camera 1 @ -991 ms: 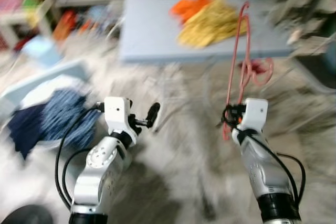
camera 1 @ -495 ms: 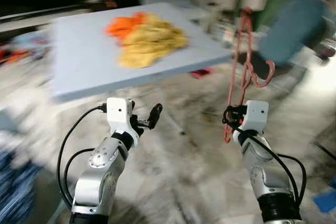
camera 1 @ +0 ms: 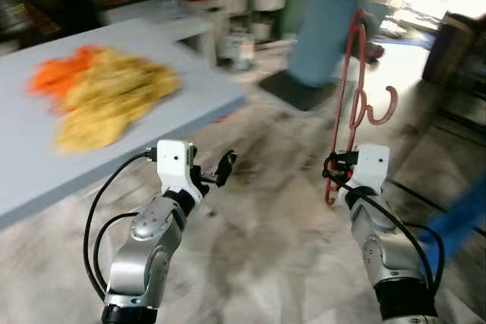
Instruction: Hang hanger
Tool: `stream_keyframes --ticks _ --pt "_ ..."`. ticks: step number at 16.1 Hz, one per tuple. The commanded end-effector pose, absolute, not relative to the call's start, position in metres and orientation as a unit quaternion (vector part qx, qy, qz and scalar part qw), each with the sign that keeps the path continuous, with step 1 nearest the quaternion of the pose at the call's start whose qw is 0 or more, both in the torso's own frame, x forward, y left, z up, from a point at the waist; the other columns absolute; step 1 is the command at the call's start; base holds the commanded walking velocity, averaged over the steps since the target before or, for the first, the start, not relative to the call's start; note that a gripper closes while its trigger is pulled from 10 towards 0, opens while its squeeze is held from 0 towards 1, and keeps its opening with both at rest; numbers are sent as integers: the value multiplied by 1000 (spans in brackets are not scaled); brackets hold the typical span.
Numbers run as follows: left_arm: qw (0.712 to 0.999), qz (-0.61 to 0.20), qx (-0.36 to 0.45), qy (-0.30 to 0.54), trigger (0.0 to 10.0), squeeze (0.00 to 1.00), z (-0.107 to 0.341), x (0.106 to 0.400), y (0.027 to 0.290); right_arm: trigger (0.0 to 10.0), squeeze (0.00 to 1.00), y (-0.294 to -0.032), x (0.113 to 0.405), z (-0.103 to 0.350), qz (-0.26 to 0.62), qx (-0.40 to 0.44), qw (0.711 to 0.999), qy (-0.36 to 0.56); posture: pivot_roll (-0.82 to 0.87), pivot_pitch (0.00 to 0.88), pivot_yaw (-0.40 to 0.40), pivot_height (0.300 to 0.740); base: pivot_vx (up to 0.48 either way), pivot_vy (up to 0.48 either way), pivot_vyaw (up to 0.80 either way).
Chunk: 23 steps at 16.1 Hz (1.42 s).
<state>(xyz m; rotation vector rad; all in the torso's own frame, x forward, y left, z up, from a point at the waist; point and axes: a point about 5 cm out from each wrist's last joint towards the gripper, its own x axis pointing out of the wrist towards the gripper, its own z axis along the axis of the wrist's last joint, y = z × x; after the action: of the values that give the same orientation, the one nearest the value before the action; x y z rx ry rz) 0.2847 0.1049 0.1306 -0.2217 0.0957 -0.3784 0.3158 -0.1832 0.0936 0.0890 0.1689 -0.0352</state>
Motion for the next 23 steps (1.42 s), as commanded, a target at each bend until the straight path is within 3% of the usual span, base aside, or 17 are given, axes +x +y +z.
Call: stream_keyframes --ticks 1,13,17,20,23 --pt "973 -195 -108 57 10000 0 129 286 100 10000 0 -197 316 96 -47 34 994 87 -100 0 -21 740 371 307 -800" --pt "971 -208 -78 84 10000 0 124 290 102 10000 0 -200 307 67 -85 32 978 187 -97 0 -15 740 317 359 -800" --pt "982 -181 -32 28 10000 0 137 294 106 10000 0 -197 298 49 -76 39 966 243 -86 0 -23 740 70 97 -800" --pt "987 -162 -6 17 10000 0 138 291 113 10000 0 -193 298 46 -65 30 963 259 -82 0 -25 740 0 0 0" --pt "992 -115 -31 37 10000 0 128 282 138 10000 0 -186 292 37 -44 48 952 298 -66 0 -17 740 0 0 0"
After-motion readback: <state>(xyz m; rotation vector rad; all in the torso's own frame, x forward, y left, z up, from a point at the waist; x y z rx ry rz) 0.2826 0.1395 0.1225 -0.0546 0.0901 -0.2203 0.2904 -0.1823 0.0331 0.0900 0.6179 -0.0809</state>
